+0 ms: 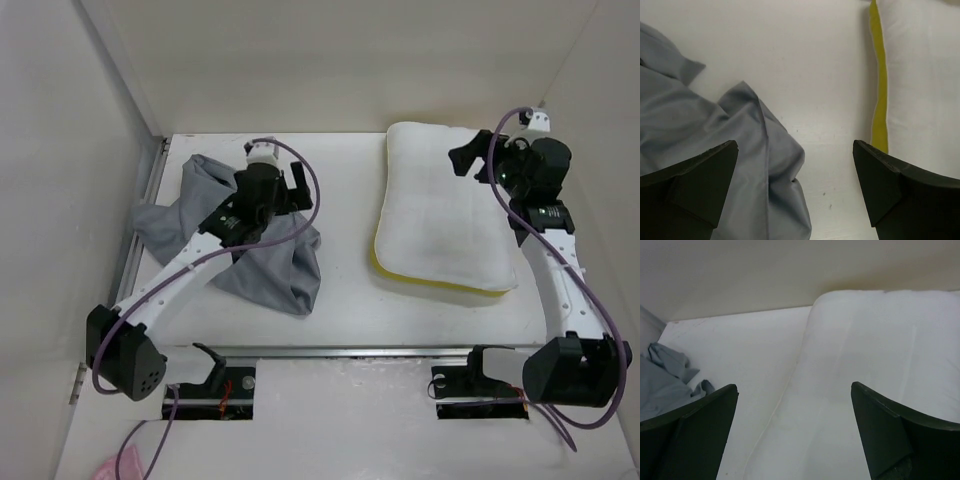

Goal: Put the pillow into the pillowcase

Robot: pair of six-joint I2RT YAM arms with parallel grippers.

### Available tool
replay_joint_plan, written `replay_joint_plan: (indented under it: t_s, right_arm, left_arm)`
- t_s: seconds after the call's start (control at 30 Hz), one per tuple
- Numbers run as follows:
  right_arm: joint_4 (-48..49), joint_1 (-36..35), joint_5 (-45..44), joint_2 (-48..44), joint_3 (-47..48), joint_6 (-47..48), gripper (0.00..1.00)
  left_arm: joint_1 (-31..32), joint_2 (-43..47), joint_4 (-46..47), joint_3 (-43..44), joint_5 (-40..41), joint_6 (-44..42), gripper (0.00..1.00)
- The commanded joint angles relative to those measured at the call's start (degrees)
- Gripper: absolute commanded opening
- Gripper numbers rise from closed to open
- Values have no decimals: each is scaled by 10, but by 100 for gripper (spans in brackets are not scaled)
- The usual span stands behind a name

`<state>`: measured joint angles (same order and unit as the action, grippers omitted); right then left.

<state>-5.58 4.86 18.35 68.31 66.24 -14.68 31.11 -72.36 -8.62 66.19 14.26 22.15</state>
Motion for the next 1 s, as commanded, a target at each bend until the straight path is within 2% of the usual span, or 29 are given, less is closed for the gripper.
replay_joint_plan:
  t_s: [0.0, 0.07, 0.17, 0.3, 0.4, 0.43, 0.47, 0.5, 0.57, 0.6, 0.7, 0.83, 0.97]
  right_arm:
    - [-19, 0, 7, 11, 3, -11, 100]
    - [-67, 0, -30, 11, -19, -18, 100]
    - [-151, 0, -154, 16, -47, -49, 100]
    - [-220, 0, -229, 0, -124, -97, 100]
    - [-208, 0, -186, -12, -190, -103, 100]
    - [-197, 0, -128, -12, -216, -103, 100]
    - [-185, 0, -127, -12, -216, -95, 100]
    - [-150, -7, -52, -1, -233, -86, 100]
    - [-121, -34, -4, 23, -240, -86, 100]
    - [-103, -72, 35, 33, -240, -93, 100]
    - [-23, -128, 83, 89, -215, -117, 100]
    - [38, -206, 150, 201, -119, -122, 100]
    - [102, -220, 201, 319, 59, -155, 100]
  left_arm:
    - [32, -23, -35, -40, 6, 35, 100]
    - [44, -34, -41, -55, -17, 57, 100]
    - [66, -72, -74, -63, -17, 74, 100]
    - [83, -116, -106, -22, 28, 93, 100]
    - [89, -123, -92, -4, 15, 83, 100]
    - [89, -123, -77, 9, 9, 72, 100]
    - [89, -130, -77, 10, 9, 72, 100]
    - [89, -130, -77, 23, 9, 72, 100]
    - [89, -136, -77, 34, 9, 67, 100]
    - [89, -136, -83, 39, 17, 67, 100]
    - [89, -136, -103, 53, 38, 67, 100]
    - [89, -127, -115, 59, 54, 85, 100]
    - [89, -99, -144, 47, 78, 119, 100]
